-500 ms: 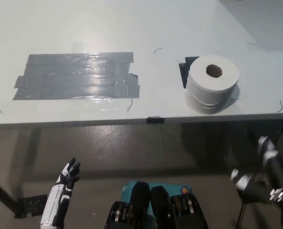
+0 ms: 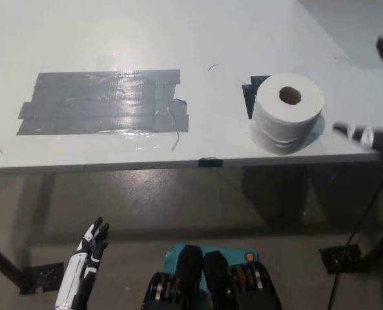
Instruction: A toilet paper roll is kept on the black spot on the desk infront of the robot and the robot inserts its right thumb into the hole in the centre to grab the roll. Then it passes the roll to a person.
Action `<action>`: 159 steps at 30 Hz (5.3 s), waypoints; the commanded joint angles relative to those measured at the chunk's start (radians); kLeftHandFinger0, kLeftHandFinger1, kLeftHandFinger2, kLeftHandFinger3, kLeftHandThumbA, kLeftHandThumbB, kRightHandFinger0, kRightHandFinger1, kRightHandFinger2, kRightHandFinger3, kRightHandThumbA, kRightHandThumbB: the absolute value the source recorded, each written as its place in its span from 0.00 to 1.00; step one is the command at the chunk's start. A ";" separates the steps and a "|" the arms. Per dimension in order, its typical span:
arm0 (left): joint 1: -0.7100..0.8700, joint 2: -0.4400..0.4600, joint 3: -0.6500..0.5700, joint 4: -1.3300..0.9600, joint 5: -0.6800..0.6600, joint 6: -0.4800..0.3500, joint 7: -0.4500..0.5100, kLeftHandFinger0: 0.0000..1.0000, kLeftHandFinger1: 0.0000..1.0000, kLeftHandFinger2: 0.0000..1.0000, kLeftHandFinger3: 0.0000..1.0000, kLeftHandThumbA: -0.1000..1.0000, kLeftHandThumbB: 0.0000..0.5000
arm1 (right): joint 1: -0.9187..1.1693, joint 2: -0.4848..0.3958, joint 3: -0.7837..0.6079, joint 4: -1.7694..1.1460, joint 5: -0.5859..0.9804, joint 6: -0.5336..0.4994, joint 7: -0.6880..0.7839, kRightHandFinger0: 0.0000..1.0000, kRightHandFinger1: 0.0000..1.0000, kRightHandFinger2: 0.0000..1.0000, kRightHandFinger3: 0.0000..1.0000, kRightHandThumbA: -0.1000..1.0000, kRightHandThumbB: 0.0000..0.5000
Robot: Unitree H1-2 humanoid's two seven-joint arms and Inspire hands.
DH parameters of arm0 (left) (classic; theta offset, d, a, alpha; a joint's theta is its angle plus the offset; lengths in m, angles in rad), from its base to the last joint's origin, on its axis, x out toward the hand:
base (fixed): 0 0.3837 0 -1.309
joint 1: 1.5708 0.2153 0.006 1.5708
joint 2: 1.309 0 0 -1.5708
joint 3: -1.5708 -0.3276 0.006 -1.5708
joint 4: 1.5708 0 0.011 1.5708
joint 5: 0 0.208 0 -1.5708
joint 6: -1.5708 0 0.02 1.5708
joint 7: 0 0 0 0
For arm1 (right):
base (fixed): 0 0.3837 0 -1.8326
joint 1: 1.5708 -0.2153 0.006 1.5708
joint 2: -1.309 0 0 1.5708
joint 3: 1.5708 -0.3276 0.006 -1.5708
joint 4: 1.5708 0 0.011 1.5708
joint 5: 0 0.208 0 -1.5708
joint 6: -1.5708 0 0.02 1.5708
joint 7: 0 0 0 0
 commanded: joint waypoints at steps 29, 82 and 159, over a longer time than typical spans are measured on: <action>-0.039 0.007 -0.009 -0.060 0.010 -0.019 -0.004 1.00 1.00 1.00 1.00 0.98 0.38 | -1.014 0.025 0.611 1.299 -0.167 0.103 0.603 1.00 1.00 1.00 1.00 1.00 0.67; -0.074 0.010 -0.019 -0.068 0.009 -0.005 -0.012 1.00 1.00 1.00 1.00 0.97 0.42 | -0.977 0.083 0.555 1.443 -0.298 -0.071 0.504 1.00 1.00 1.00 1.00 1.00 0.51; -0.083 0.028 -0.033 -0.105 0.023 0.007 -0.011 1.00 1.00 1.00 1.00 0.98 0.39 | -0.857 0.231 0.642 1.595 -0.491 -0.102 0.224 0.08 0.31 0.51 0.96 0.00 0.23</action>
